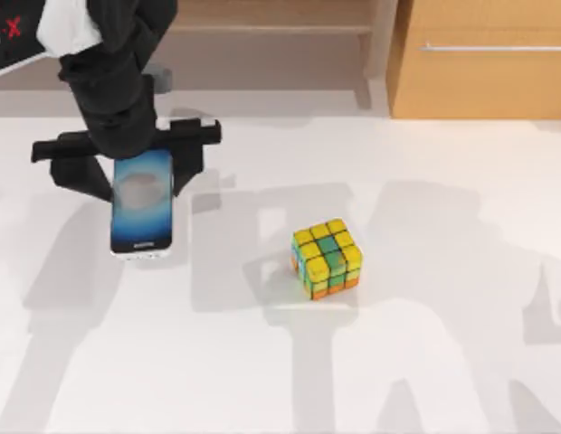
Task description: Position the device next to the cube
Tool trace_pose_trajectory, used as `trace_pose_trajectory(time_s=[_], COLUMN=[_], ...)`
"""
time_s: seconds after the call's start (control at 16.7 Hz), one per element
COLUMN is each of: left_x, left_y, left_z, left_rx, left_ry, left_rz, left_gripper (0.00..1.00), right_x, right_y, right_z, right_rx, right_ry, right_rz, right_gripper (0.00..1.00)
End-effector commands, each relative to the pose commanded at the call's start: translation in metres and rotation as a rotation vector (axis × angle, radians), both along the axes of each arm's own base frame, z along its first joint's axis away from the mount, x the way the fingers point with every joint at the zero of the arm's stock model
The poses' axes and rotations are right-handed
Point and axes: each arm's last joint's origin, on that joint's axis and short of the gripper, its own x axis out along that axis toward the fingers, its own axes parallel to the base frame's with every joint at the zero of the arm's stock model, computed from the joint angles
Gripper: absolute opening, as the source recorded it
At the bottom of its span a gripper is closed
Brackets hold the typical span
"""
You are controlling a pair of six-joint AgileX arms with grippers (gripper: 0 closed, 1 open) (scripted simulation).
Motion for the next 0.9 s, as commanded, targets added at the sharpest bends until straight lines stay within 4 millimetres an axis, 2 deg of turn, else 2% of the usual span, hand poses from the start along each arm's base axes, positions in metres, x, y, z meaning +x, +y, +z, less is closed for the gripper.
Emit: trace_pose_trajectory(time_s=[0.24, 0.42, 0.6, 0.9], left_x=[-0.017, -0.026, -0.030, -0.029], left_y=[-0.031, -0.045, -0.051, -0.049], left_z=[-0.005, -0.007, -0.007, -0.008], left_rx=[0.013, 0.021, 0.025, 0.024], left_ry=[0.031, 0.043, 0.047, 0.047], left_rz=[-0.062, -0.090, -0.102, -0.099], left_gripper=[0.00, 0.00, 0.00, 0.00], right_x=[0.000, 0.000, 0.000, 0.000], right_y=[0.000, 0.000, 0.000, 0.000], right_z=[0.000, 0.000, 0.000, 0.000], right_rx=[0.000, 0.000, 0.000, 0.000], right_ry=[0.000, 0.000, 0.000, 0.000], right_rz=[0.000, 0.000, 0.000, 0.000], right_gripper=[1.00, 1.00, 1.00, 1.00])
